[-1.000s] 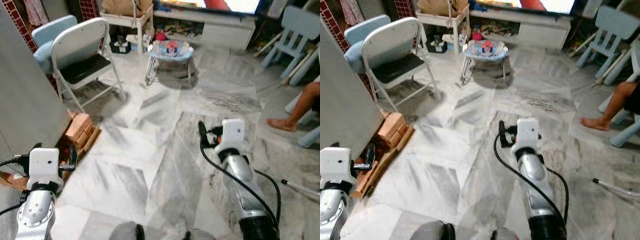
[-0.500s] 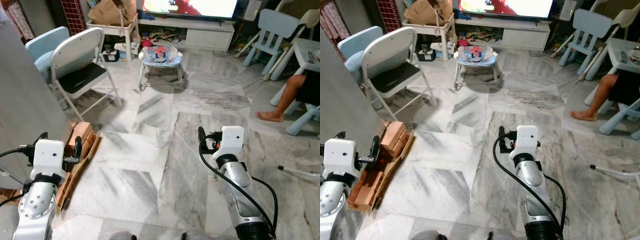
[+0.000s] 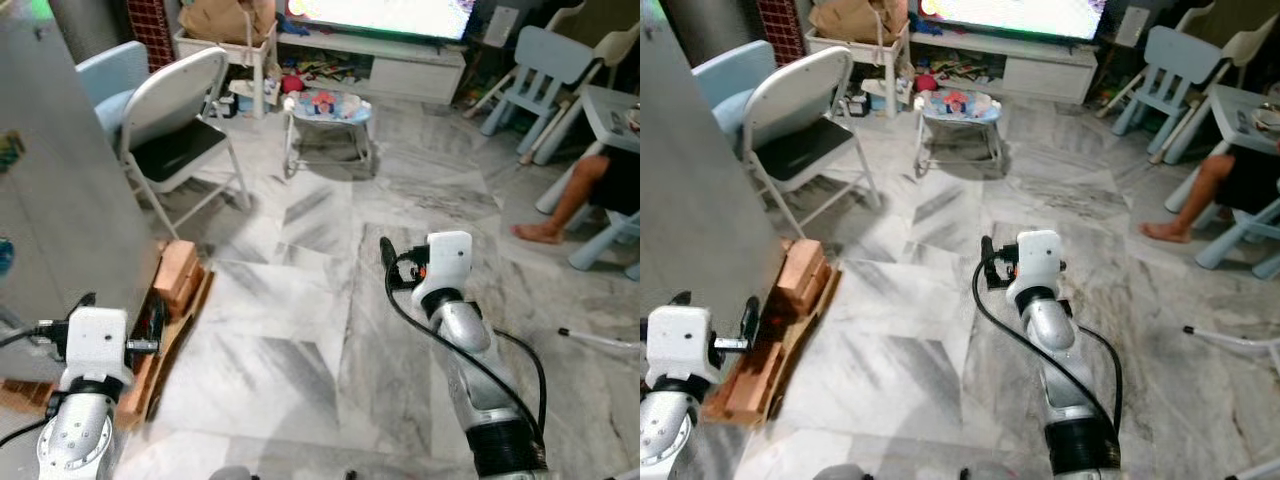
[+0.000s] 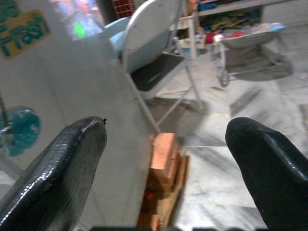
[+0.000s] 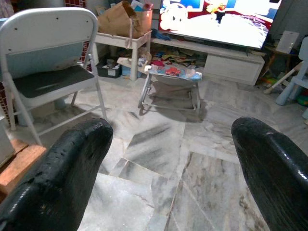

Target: Restocking fridge

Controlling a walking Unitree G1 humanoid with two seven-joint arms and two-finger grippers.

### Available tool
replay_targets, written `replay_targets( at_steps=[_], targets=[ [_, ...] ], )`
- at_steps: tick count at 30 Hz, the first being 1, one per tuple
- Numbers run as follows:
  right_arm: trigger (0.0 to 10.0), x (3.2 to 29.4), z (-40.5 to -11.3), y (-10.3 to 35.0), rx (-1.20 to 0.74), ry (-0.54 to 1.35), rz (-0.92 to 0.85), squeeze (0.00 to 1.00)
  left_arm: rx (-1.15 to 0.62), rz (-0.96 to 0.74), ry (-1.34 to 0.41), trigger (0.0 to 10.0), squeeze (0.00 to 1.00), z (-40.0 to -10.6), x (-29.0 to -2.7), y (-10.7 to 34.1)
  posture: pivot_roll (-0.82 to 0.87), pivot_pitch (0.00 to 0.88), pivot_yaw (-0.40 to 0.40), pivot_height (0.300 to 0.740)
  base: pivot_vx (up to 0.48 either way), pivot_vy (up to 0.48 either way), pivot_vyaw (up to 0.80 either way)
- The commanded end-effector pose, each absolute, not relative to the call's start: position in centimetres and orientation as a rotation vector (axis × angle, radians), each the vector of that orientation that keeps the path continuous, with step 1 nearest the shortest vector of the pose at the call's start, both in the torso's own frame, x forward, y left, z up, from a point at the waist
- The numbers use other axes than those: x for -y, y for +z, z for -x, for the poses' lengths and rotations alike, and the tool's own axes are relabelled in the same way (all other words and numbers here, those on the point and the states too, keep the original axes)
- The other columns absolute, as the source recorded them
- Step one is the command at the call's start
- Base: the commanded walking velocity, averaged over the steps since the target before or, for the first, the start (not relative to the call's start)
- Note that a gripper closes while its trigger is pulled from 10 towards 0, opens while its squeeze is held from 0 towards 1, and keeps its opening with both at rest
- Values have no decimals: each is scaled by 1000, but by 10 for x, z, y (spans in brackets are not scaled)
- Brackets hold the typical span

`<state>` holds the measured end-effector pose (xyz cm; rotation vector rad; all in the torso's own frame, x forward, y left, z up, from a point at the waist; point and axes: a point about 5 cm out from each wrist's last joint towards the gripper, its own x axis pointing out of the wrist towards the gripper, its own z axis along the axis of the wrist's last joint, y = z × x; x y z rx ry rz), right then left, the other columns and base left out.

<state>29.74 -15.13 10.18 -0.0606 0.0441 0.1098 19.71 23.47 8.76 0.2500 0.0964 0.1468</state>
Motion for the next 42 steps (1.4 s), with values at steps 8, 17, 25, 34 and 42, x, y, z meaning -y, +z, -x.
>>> replay_targets(
  at_steps=[8, 17, 25, 34, 42],
  targets=[
    [10000, 164, -285, 90, -86, 104, 85, 0, -80, -206, 158, 10000, 0, -194, -232, 90, 37, 66, -44, 740, 265, 400, 0],
    [10000, 164, -282, 84, -106, 98, 88, 0, -119, -193, 186, 10000, 0, -181, -228, 83, 58, 83, -39, 740, 0, 449, 0],
    [10000, 166, -284, 83, -110, 84, 91, 0, -141, -223, 209, 10000, 0, -173, -234, 81, 69, 96, -33, 740, 0, 30, 0],
    [10000, 165, -282, 80, -119, 77, 87, 0, -152, -219, 226, 10000, 0, -171, -242, 81, 75, 105, -28, 740, 0, 0, 0],
    [10000, 164, -284, 80, -122, 79, 93, 0, -154, -210, 215, 10000, 0, -175, -242, 81, 75, 107, -27, 740, 0, 350, 0]
  ],
)
